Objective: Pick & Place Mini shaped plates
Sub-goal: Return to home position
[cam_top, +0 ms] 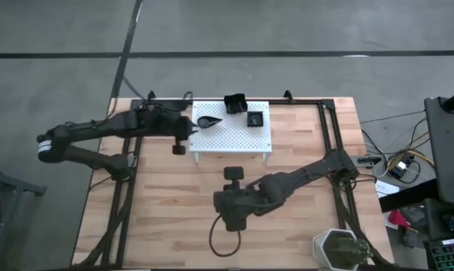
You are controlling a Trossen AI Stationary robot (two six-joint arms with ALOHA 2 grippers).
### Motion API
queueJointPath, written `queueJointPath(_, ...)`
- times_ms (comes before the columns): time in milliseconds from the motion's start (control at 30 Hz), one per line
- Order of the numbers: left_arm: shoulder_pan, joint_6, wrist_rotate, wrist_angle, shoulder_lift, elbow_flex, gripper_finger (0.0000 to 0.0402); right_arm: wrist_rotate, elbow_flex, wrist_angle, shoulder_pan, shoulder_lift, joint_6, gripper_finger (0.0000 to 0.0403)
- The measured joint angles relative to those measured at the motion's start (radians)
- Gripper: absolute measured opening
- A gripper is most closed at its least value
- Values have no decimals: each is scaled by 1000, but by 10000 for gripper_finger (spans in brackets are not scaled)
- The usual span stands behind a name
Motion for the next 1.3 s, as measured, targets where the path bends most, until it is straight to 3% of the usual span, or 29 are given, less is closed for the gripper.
queueJointPath(167, -9, -102, 161, 66, -133, -57, 10, -25, -92, 112, 0, -71, -5, 22)
queueJointPath(367, -34, -192, 274, 180, -283, -157, 1, -74, -393, 450, 13, -245, -36, 9)
queueJointPath(567, -43, -254, 281, 216, -403, -240, 1, -130, -679, 766, 16, -376, -9, 8)
queueJointPath(767, -45, -289, 281, 232, -489, -291, 0, 19, -813, 758, 21, -443, 111, 8)
queueJointPath(967, -44, -309, 274, 240, -562, -333, 0, 34, -959, 823, 23, -563, 138, 8)
queueJointPath(1300, -44, -347, 317, 359, -663, -454, 0, 13, -1333, 1104, 40, -857, -32, 8)
